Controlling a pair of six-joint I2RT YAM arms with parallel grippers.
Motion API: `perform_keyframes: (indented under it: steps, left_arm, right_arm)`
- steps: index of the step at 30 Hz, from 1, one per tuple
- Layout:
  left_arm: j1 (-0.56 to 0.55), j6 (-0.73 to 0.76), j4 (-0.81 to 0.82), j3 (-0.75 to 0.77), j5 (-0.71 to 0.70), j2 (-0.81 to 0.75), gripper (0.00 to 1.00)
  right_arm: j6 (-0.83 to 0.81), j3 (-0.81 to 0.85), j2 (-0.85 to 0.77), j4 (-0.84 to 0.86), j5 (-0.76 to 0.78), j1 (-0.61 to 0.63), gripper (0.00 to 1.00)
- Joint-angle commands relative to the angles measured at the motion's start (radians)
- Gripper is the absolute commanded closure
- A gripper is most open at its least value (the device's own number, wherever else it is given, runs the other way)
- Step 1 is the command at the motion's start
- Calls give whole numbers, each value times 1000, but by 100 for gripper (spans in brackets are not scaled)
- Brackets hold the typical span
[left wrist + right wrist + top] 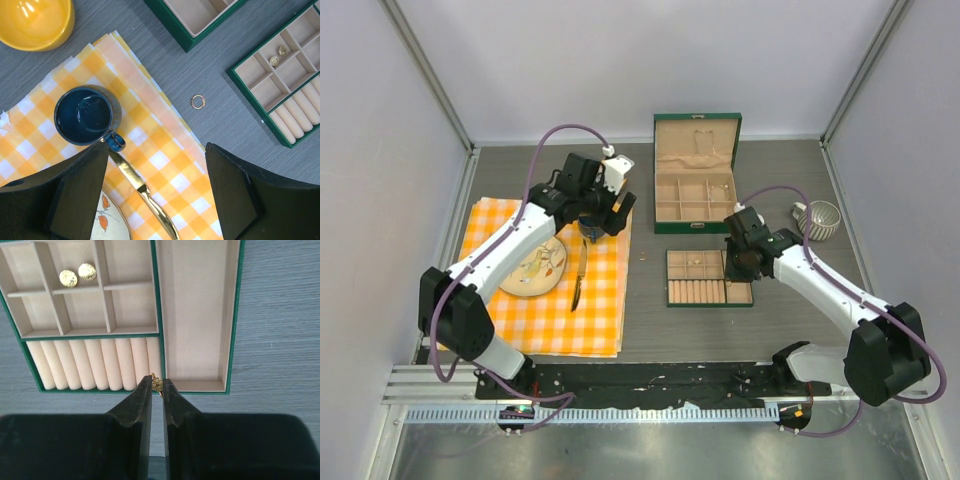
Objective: Organize the mixed jewelry
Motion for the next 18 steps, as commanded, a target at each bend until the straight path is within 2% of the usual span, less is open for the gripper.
perform_keyframes:
  steps: [1, 7, 18]
  left_arm:
    - [4, -45, -4, 43, -8, 14, 18]
    - [4, -55, -2, 59, -25, 28, 18]
    - [4, -53, 5, 73, -39, 43, 18]
  right_arm:
    - [58, -4, 9, 66, 76, 6, 99]
    - [97, -53, 21, 94, 99, 8, 99]
    - [137, -63, 76, 132, 52, 21, 99]
